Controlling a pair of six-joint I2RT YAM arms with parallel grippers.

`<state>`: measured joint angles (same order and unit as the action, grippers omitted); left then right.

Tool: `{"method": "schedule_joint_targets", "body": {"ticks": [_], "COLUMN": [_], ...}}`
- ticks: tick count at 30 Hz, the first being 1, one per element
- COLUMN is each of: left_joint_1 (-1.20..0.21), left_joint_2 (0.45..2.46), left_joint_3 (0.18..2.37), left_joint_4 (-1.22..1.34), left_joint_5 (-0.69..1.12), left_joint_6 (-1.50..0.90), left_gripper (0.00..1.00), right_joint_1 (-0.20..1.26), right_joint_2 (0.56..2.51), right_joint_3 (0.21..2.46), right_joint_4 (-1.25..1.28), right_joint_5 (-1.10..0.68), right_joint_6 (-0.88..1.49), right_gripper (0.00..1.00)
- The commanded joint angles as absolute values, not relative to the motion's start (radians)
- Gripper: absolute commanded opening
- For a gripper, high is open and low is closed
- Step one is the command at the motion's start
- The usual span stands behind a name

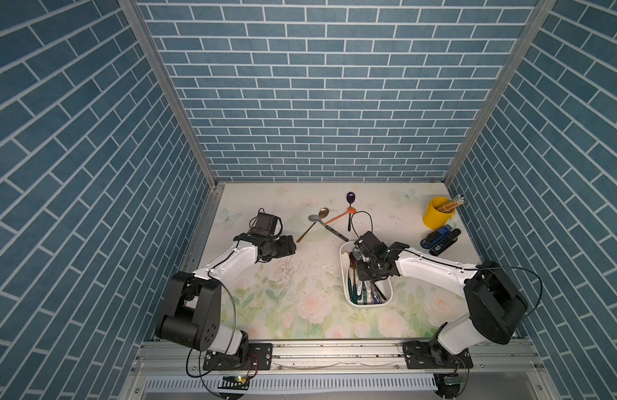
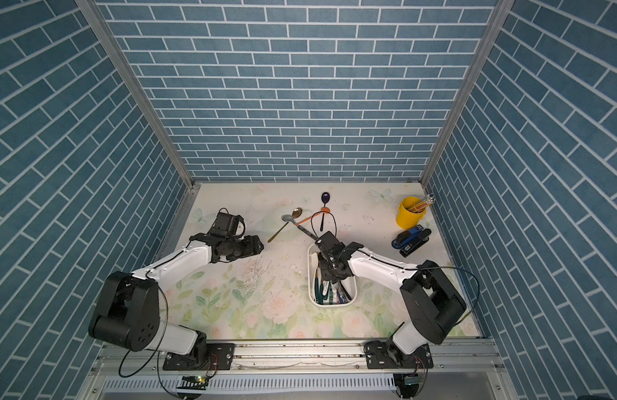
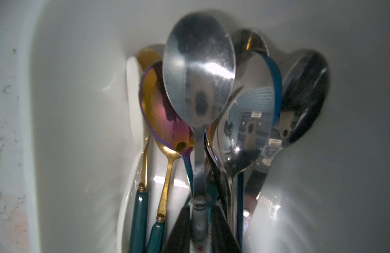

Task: Put the spoon into the storage box
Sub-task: Place the spoon in the storage box, then pick up the spoon from the center of the board.

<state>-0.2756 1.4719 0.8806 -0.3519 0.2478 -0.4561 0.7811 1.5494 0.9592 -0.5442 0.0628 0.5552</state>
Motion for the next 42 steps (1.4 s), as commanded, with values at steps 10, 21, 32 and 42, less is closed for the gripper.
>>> {"method": "schedule_joint_targets", "body": {"ticks": [10,21,32,42], "left_joint_1": [-0.281,-0.281,-0.281,-0.281], "left_joint_2": [1.516,1.508,1.529,1.541], "left_joint_3": [0.928,0.925,0.934,0.936], "left_joint_4": [-0.359,-0.392,-0.410,-0.417], "left_joint_5": [0.232,0.205,0.187,0.179], "left_joint_6": [-0.442,-0.414,-0.405,-0.413], "left_gripper": [0.80,0.80,0.81,0.81], "right_joint_1": [0.784,0.720,0.638,0.635], "right_joint_2": [1.650,2.217,2.393,2.415], "right_joint_3": [1.370,2.059,2.119,2.090], "right_joint_4": [-0.775,-0.890,-0.846,-0.805], "right_joint_5": [0.097,0.039,-0.050,-0.130], "right_joint_6": [0.236,-0.046,-0.083,-0.093], "right_gripper": [0.37,0.43,0.46,0.47]}}
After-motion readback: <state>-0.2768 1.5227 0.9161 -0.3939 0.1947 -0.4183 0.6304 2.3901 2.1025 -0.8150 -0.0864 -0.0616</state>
